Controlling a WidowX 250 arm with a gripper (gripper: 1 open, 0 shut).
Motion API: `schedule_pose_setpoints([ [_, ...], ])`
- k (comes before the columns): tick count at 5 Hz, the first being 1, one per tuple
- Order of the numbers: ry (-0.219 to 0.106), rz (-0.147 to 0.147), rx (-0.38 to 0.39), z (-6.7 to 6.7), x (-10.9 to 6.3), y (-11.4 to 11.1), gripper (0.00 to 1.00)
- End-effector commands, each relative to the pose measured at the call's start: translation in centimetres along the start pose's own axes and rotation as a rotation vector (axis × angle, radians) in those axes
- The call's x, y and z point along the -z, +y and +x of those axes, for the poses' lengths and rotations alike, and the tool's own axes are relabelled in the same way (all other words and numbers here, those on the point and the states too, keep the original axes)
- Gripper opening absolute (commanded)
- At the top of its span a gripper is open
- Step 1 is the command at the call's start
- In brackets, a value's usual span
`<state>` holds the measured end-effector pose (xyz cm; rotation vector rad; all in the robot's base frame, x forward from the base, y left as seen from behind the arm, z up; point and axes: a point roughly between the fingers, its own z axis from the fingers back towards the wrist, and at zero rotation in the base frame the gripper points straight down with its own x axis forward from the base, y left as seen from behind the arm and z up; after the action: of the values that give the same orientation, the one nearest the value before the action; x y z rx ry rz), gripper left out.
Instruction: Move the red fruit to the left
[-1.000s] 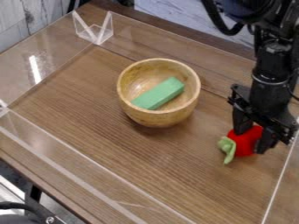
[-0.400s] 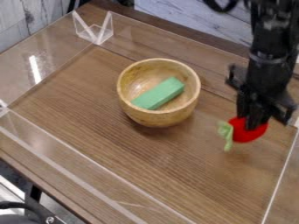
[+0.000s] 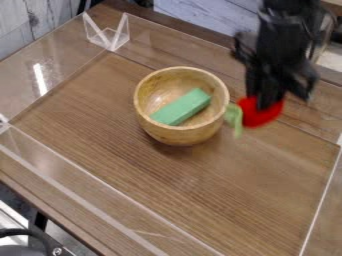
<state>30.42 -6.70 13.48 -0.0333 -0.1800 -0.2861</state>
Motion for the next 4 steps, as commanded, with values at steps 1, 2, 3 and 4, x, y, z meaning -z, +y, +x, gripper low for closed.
schedule_pose_setpoints([
  [1, -0.067, 0.071, -0.204, 0.0, -4.1, 3.8, 0.00],
  [2, -0.063, 0.122, -0.385, -1.3, -5.6, 7.9, 0.00],
  [3, -0.053, 0.156, -0.458, -3.2, -6.4, 11.1, 0.00],
  [4, -0.048, 0.169, -0.446, -4.1, -6.0, 14.3, 0.00],
])
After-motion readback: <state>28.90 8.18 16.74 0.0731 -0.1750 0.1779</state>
